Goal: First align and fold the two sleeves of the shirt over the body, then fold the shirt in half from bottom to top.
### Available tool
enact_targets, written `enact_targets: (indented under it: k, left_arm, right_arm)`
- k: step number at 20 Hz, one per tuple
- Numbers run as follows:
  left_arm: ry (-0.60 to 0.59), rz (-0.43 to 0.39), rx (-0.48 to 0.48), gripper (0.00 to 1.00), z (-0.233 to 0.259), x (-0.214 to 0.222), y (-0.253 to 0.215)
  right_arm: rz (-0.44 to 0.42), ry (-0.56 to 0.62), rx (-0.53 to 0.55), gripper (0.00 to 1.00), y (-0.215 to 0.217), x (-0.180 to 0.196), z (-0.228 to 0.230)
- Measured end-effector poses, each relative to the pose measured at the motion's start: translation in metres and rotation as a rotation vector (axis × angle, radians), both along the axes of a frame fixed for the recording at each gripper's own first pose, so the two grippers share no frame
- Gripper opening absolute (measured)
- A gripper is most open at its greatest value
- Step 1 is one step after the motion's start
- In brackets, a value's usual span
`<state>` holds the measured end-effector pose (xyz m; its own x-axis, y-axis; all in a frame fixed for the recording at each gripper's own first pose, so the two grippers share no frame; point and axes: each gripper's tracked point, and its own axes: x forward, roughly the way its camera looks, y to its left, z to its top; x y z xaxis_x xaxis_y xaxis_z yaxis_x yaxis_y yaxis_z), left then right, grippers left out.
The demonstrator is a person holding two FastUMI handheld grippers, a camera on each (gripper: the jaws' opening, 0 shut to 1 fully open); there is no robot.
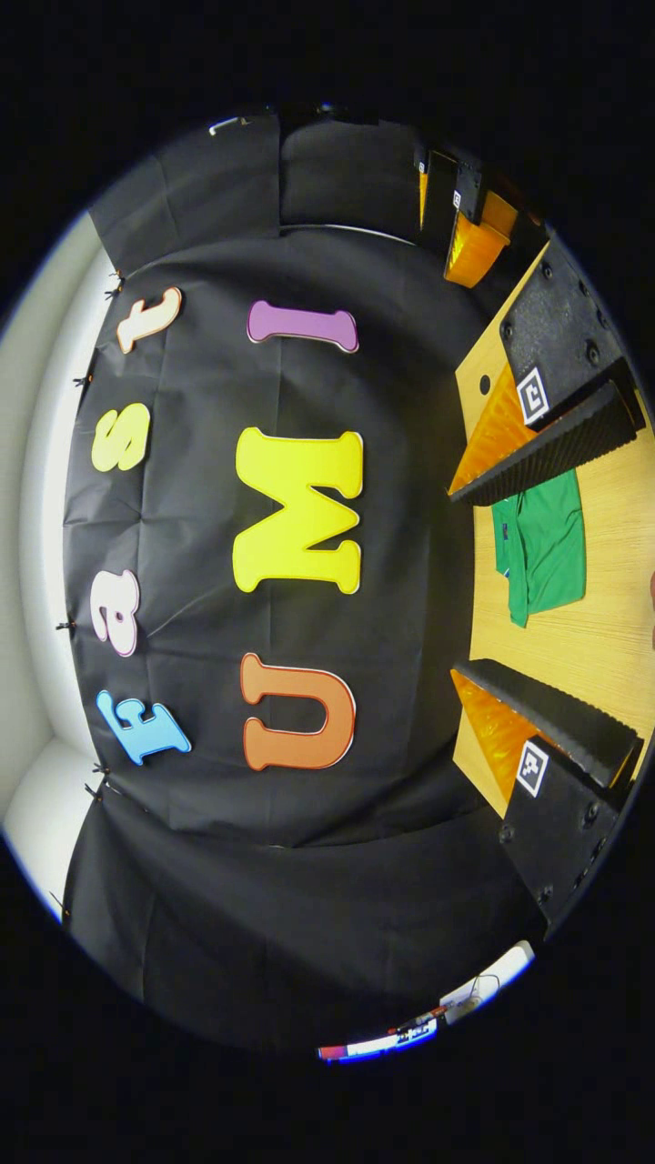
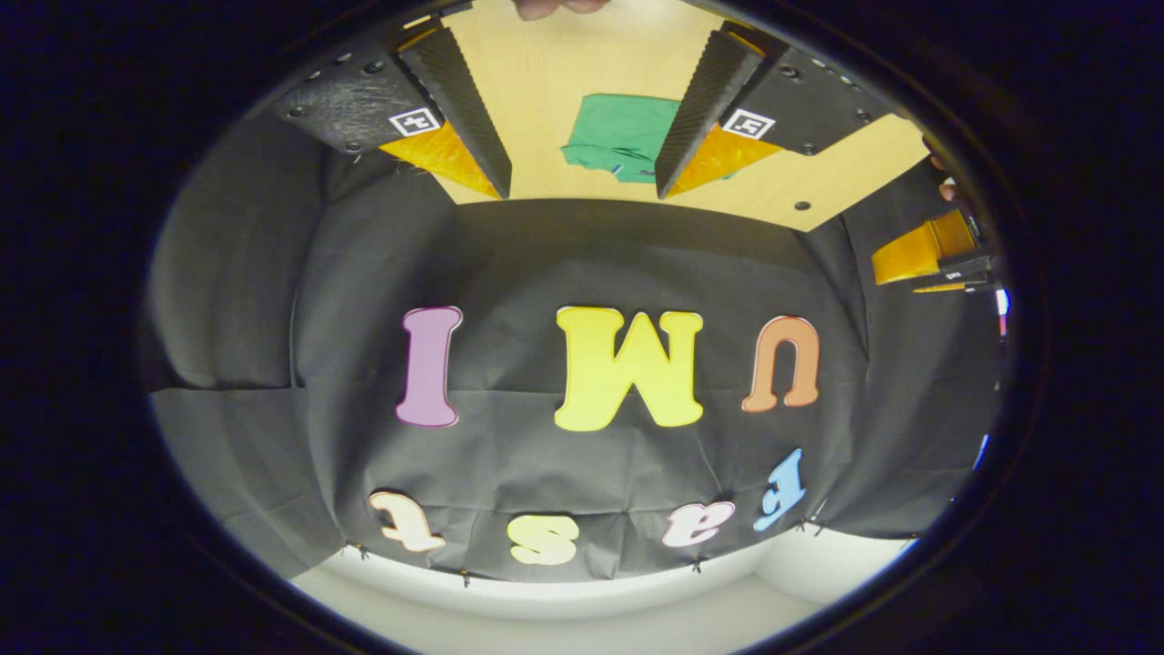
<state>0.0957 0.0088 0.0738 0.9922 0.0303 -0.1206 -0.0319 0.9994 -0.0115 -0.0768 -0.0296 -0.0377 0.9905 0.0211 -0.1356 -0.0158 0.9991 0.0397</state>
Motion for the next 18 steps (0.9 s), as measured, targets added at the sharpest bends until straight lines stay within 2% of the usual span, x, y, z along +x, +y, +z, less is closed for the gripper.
enact_targets:
  k: [5, 11, 12, 13, 18]
  left_arm:
    - [-0.006, -0.005, 0.014, 1.0, 0.003, -0.027, -0.008]
    - [-0.037, 0.029, 0.023, 1.0, 0.023, -0.039, -0.006]
    - [-0.043, 0.031, 0.035, 0.97, 0.026, -0.04, -0.006]
    - [-0.042, 0.031, 0.039, 1.0, 0.025, -0.041, -0.006]
    - [-0.031, -0.001, 0.027, 1.0, 0.018, -0.045, -0.025]
  right_arm:
    - [-0.021, -0.018, -0.002, 0.97, -0.002, -0.038, 0.003]
    - [-0.001, -0.027, -0.01, 0.96, 0.002, -0.048, 0.01]
    - [-0.001, -0.026, -0.014, 0.97, 0.001, -0.049, 0.008]
    - [0.0, -0.026, -0.013, 0.97, 0.001, -0.051, 0.008]
    - [0.002, -0.043, -0.002, 0.97, 0.0, -0.058, 0.011]
